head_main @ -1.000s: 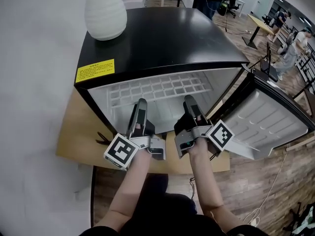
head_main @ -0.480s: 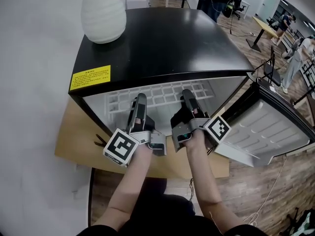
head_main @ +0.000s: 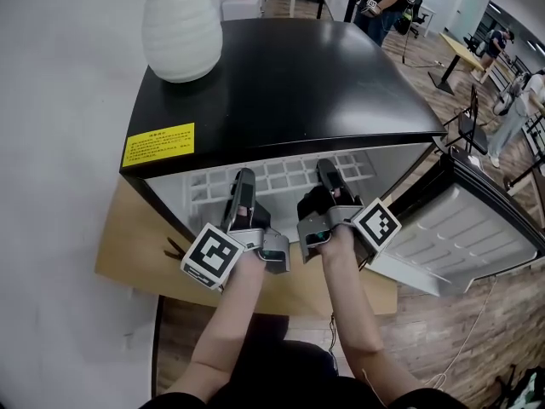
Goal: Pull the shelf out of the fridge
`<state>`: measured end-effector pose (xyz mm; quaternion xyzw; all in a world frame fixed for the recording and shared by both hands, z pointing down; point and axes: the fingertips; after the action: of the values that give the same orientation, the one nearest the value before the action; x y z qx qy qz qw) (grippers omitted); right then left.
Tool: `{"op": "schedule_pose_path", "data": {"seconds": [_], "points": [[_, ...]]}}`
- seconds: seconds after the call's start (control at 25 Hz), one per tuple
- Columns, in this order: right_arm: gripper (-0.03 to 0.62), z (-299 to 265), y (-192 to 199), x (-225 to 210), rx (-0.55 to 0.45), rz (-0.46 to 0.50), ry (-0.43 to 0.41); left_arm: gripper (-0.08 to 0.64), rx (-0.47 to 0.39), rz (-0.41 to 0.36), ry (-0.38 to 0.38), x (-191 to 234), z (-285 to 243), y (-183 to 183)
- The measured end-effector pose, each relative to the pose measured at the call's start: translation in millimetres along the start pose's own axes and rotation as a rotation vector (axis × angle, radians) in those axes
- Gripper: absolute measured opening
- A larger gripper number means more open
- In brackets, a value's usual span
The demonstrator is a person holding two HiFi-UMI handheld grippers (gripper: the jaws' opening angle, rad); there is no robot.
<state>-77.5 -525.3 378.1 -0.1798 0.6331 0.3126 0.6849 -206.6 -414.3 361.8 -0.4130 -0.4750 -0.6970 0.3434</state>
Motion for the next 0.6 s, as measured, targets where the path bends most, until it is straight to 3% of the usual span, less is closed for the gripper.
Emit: {"op": "schedule_pose_path", "data": {"seconds": [0.6], "points": [[0.021,1.0,1.1,-0.2,0.017,-0.038,-0.009,0.067,-0.002,0.008,-0.011,1.2,1.9,1.6]]}}
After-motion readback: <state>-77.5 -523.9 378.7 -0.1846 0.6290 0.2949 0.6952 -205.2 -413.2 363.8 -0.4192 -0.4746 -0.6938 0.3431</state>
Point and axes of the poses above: the fingertips, and each gripper's own axes: z backward along the fingers, x to its left, y out of its underside
